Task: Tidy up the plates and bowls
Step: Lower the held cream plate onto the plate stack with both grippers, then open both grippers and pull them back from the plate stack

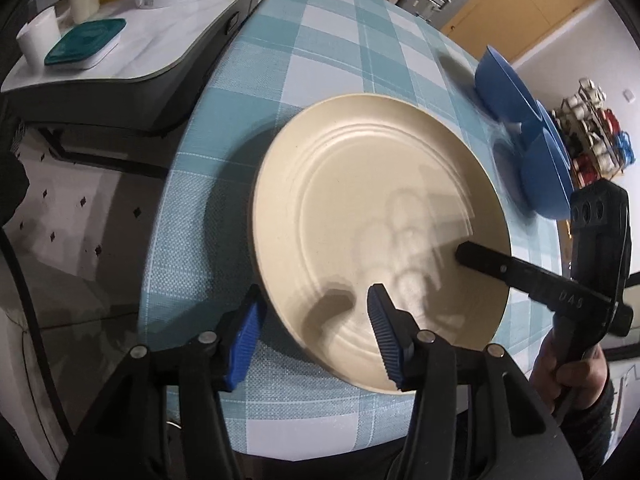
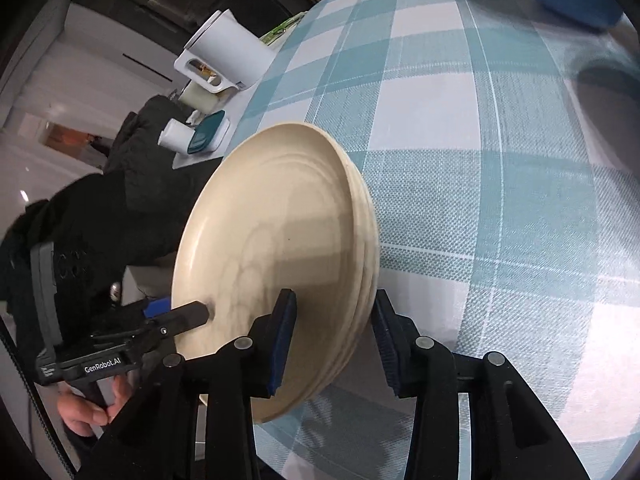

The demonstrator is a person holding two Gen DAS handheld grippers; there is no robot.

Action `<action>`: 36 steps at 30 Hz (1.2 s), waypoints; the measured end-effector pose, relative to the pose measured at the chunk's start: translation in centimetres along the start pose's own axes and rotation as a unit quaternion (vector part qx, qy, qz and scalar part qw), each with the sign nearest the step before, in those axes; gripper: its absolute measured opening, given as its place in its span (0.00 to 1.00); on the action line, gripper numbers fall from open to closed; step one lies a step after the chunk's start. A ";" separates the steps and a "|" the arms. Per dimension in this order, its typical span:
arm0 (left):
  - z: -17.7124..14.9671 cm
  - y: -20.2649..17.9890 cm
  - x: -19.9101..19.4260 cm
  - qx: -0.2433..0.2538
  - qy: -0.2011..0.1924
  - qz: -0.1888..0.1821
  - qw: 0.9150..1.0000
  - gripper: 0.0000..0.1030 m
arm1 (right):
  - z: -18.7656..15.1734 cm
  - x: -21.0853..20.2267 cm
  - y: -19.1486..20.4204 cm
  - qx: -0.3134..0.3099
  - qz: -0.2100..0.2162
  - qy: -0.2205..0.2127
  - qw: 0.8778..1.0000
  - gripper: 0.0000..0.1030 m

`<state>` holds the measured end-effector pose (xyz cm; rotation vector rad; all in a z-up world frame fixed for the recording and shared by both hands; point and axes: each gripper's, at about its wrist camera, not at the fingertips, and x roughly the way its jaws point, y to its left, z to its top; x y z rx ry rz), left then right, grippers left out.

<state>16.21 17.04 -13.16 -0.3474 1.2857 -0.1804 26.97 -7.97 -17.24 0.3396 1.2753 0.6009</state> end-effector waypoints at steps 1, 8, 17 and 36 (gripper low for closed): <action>0.1 -0.2 0.1 0.006 0.000 0.014 1.000 0.50 | 0.1 0.1 0.2 -0.003 -0.003 0.000 1.000 0.39; -0.2 -0.7 0.3 0.038 -0.003 0.059 0.998 0.52 | 0.3 0.6 1.1 -0.009 -0.008 -0.005 1.000 0.39; -0.7 -4.3 1.6 0.075 0.007 0.055 0.996 0.57 | -0.8 -1.3 -0.6 -0.004 -0.028 0.000 1.000 0.40; -0.4 -9.7 3.2 0.109 -0.012 0.084 0.990 0.66 | -1.8 -5.4 -2.7 -0.061 -0.121 -0.061 0.989 0.42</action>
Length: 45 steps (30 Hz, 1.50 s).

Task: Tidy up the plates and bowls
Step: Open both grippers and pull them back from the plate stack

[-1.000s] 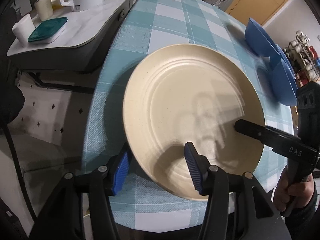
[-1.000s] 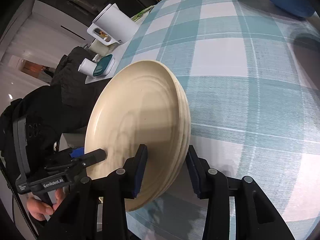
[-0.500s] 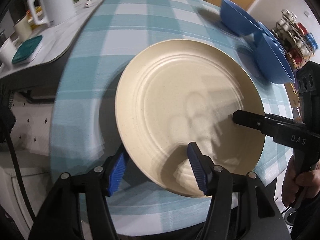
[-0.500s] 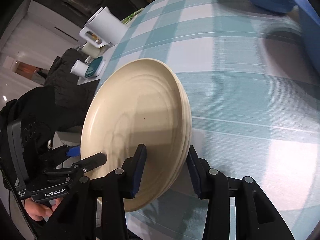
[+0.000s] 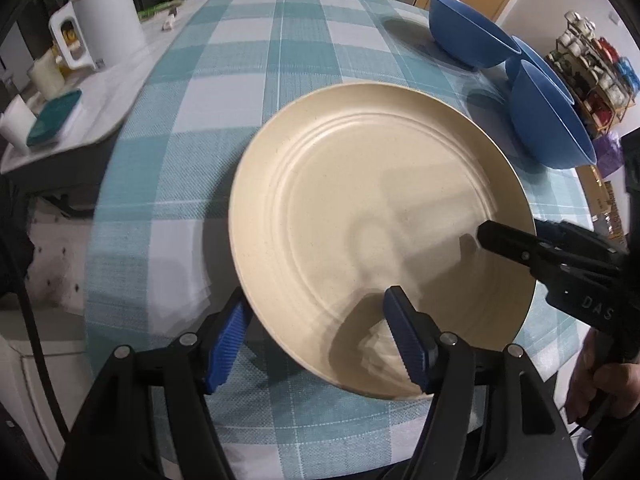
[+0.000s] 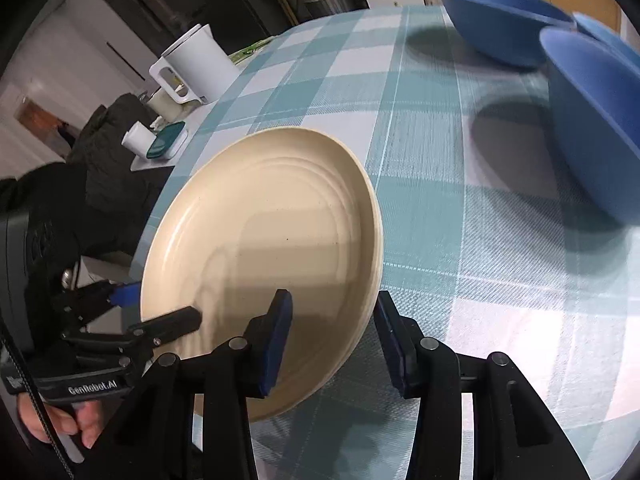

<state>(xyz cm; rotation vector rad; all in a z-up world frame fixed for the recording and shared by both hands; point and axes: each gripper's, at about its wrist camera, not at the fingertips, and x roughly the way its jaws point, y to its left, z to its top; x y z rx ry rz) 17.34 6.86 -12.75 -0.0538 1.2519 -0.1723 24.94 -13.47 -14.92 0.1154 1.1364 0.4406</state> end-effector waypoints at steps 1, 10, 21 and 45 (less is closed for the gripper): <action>0.0 -0.1 -0.2 0.005 -0.004 0.006 1.000 0.67 | -0.1 -0.5 0.3 -0.009 -0.009 -0.010 1.000 0.42; -1.4 2.2 -4.0 -0.022 -0.074 0.061 0.995 0.67 | -0.4 -5.6 2.2 -0.053 -0.056 -0.094 0.993 0.47; -4.0 -1.3 -10.8 -0.010 -0.221 0.062 0.973 0.89 | -3.5 -12.5 4.4 -0.068 -0.053 -0.202 0.976 0.71; -9.9 -15.1 -13.5 0.043 -0.375 0.000 0.926 1.00 | -17.5 -25.9 -1.8 0.019 -0.128 -0.410 0.903 0.99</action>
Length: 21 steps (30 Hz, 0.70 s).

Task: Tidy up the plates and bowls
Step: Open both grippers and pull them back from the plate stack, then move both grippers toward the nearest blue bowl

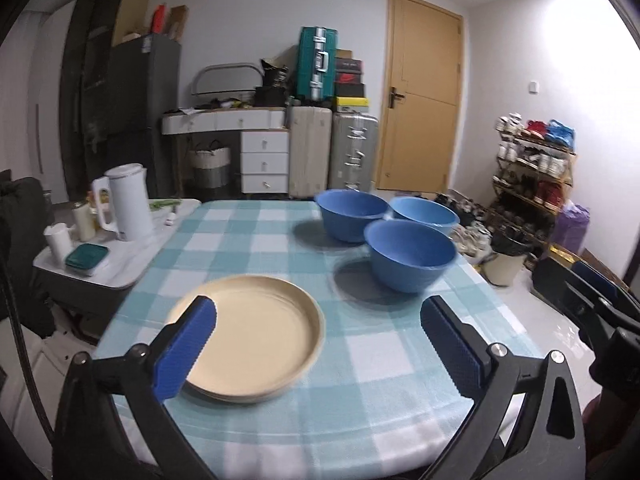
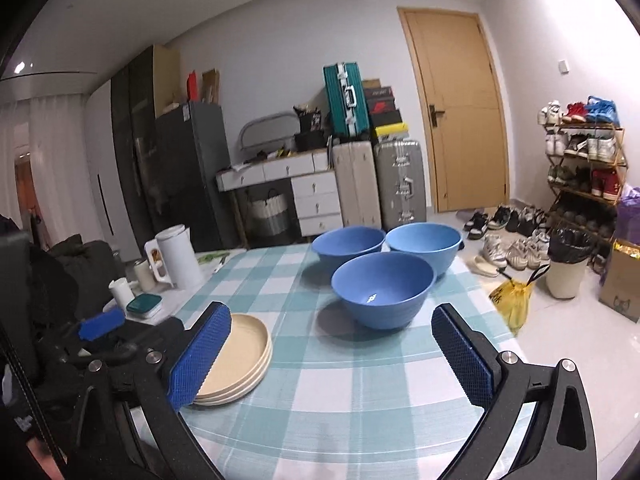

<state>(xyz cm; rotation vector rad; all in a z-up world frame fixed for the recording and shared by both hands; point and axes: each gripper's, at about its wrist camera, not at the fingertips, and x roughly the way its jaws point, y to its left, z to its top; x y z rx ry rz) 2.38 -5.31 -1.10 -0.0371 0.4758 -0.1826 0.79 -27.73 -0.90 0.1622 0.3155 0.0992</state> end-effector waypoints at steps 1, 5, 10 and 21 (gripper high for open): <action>-0.2 -0.4 0.4 0.005 0.005 0.000 1.000 1.00 | -0.4 -0.3 -0.5 0.001 -0.004 -0.002 1.000 0.99; -0.6 -1.8 1.3 0.020 0.018 -0.005 1.000 1.00 | -1.7 -0.7 -1.8 0.000 -0.017 0.007 1.000 0.99; -1.2 -2.5 2.8 0.018 0.044 -0.014 0.999 1.00 | -3.0 -0.3 -3.6 0.014 -0.025 0.019 0.999 0.99; -2.1 -4.1 6.7 0.023 0.095 -0.032 0.995 1.00 | -4.8 3.3 -5.6 0.028 -0.018 0.059 0.998 0.99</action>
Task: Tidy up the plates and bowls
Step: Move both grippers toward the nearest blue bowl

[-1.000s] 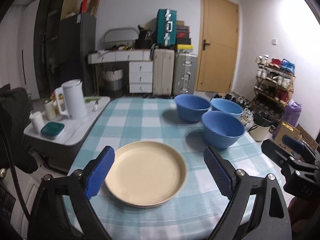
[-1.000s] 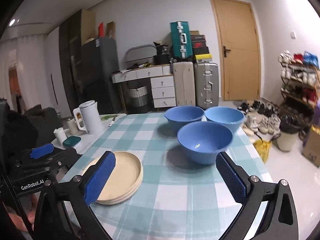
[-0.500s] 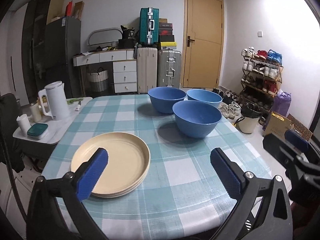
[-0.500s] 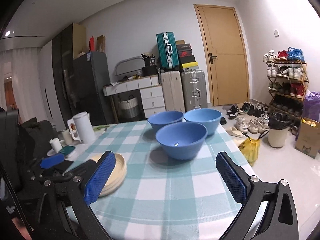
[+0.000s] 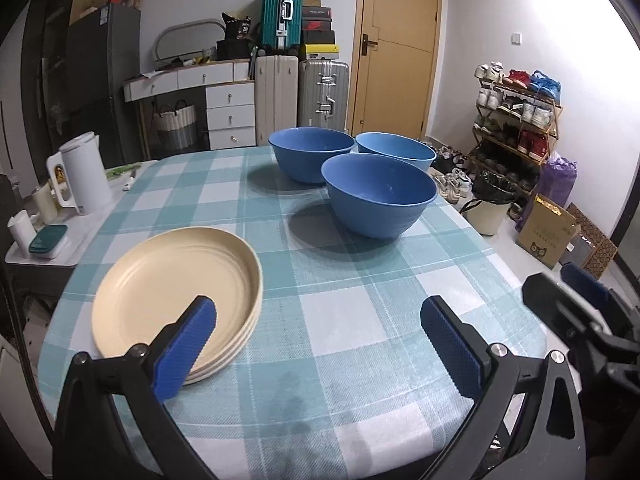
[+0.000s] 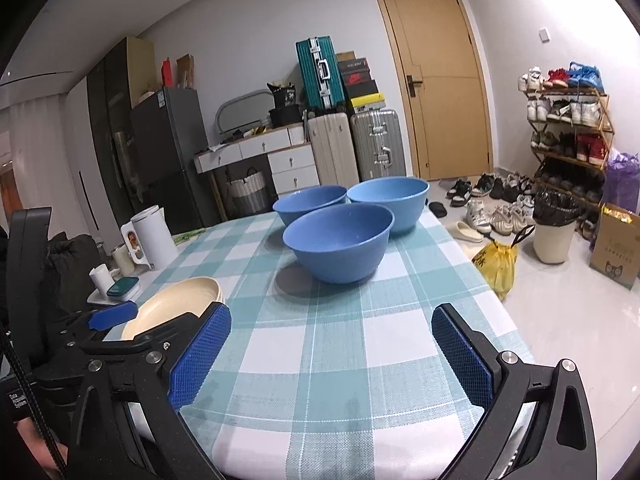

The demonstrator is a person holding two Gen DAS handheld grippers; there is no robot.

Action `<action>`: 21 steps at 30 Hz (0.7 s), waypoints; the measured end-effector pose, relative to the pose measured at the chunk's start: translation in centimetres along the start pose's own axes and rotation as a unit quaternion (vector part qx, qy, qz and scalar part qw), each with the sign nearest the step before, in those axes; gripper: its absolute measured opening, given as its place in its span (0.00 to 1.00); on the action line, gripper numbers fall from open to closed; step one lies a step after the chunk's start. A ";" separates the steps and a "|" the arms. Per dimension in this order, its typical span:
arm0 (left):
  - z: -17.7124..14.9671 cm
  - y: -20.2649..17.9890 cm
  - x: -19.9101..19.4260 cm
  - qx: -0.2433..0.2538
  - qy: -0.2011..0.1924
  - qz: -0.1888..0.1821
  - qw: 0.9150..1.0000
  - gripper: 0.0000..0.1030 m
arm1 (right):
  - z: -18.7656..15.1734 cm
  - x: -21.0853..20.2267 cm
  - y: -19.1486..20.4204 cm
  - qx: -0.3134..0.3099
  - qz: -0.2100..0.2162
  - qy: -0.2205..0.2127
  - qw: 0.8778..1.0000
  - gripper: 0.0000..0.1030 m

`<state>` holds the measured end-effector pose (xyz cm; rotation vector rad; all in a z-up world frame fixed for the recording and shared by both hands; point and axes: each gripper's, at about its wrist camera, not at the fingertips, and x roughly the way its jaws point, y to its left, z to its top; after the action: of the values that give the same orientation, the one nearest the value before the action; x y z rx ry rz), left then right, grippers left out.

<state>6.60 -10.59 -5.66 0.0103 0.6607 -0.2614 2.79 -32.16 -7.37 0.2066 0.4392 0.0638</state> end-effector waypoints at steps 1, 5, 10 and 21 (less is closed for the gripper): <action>0.2 0.0 0.3 -0.001 0.004 0.001 1.000 1.00 | 0.1 0.6 -0.2 0.000 0.001 0.005 1.000 0.99; 1.3 0.1 1.6 -0.010 0.017 -0.001 1.000 1.00 | 1.1 2.3 -0.7 -0.003 0.005 0.020 1.000 0.99; 2.4 0.2 2.9 -0.006 0.030 -0.002 1.000 1.00 | 2.8 3.8 -1.7 0.003 0.002 0.017 1.000 0.99; 8.6 1.9 6.1 -0.014 0.071 -0.022 0.997 1.00 | 6.2 7.0 -4.1 0.001 0.000 0.028 1.000 0.99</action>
<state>16.86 -11.03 -2.70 -0.0120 0.8063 -0.2961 11.83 -36.58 -5.61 0.2062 0.4945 0.0692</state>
